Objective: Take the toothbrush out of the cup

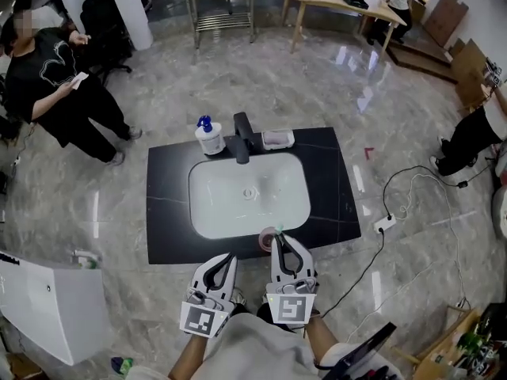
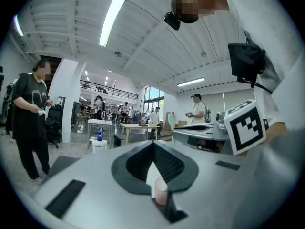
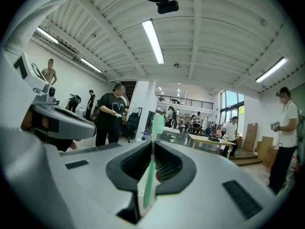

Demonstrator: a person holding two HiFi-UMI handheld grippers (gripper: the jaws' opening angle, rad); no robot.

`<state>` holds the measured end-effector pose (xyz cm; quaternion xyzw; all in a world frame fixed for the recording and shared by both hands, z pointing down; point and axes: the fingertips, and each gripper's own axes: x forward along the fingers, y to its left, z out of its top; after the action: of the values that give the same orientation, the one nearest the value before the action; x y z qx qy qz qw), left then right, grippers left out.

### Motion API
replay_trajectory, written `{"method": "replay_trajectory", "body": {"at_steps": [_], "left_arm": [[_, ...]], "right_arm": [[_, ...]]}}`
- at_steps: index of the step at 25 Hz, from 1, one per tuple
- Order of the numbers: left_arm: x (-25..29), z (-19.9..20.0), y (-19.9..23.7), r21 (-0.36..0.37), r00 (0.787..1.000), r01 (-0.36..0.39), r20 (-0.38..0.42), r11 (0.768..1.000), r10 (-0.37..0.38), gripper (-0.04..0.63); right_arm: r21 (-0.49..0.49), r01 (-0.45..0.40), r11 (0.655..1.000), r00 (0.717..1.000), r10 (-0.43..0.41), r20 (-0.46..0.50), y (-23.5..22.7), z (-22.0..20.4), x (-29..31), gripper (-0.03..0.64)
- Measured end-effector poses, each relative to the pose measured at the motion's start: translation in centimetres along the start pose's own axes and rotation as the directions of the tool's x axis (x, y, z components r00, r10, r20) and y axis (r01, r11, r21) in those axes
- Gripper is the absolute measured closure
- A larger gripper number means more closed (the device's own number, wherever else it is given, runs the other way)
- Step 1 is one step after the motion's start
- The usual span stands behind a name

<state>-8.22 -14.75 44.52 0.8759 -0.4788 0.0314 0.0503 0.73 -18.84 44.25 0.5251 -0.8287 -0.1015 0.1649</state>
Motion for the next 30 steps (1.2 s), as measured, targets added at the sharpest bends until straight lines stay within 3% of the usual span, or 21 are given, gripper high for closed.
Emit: {"method": "replay_trajectory", "body": {"at_steps": [8, 11, 12, 15, 18, 19, 21, 22, 25, 30], "left_arm": [[-0.2, 0.7, -0.3, 0.073, 1.0, -0.006, 0.001, 0.997, 0.006, 0.6], [-0.5, 1.2, -0.7, 0.077, 1.0, -0.014, -0.005, 0.997, 0.014, 0.6], [-0.7, 1.4, -0.9, 0.079, 1.0, -0.017, -0.014, 0.997, 0.018, 0.6], [-0.7, 2.0, -1.2, 0.091, 1.0, -0.025, 0.004, 0.996, 0.024, 0.6], [-0.6, 2.7, -1.7, 0.098, 0.999, -0.014, 0.045, 0.995, 0.01, 0.6], [-0.7, 2.7, -1.9, 0.089, 0.999, -0.012, 0.054, 0.996, 0.007, 0.6], [-0.9, 3.2, -2.4, 0.04, 0.996, -0.015, 0.083, 0.999, 0.012, 0.6], [-1.0, 3.6, -2.6, 0.021, 0.995, -0.016, 0.096, 1.0, 0.014, 0.6], [-1.5, 4.3, -3.2, 0.013, 0.994, -0.013, 0.106, 1.0, 0.012, 0.6], [-2.4, 4.2, -4.1, 0.01, 0.995, -0.002, 0.101, 1.0, 0.001, 0.6]], "right_arm": [[-0.001, -0.005, 1.0, 0.996, 0.006, 0.084, -0.6, 2.2, -0.8, 0.589], [0.146, 0.027, 0.989, 0.976, -0.058, 0.211, -1.4, 4.0, -1.5, 0.589], [0.144, 0.024, 0.989, 0.976, -0.054, 0.209, -1.4, 4.1, -1.7, 0.589], [0.018, -0.013, 1.0, 0.993, 0.011, 0.118, -0.8, 3.1, -2.1, 0.589], [0.168, 0.021, 0.986, 0.962, -0.066, 0.264, -1.7, 5.3, -2.3, 0.589], [0.162, 0.019, 0.987, 0.962, -0.063, 0.267, -1.7, 5.5, -2.4, 0.589], [0.036, -0.009, 0.999, 0.984, 0.003, 0.177, -1.1, 4.6, -2.8, 0.589], [0.047, -0.008, 0.999, 0.981, -0.001, 0.194, -1.1, 5.0, -3.2, 0.589], [0.263, 0.014, 0.965, 0.923, -0.114, 0.368, -1.9, 7.9, -4.6, 0.589], [0.295, -0.008, 0.955, 0.94, -0.094, 0.329, -0.9, 7.3, -6.9, 0.589]]}}
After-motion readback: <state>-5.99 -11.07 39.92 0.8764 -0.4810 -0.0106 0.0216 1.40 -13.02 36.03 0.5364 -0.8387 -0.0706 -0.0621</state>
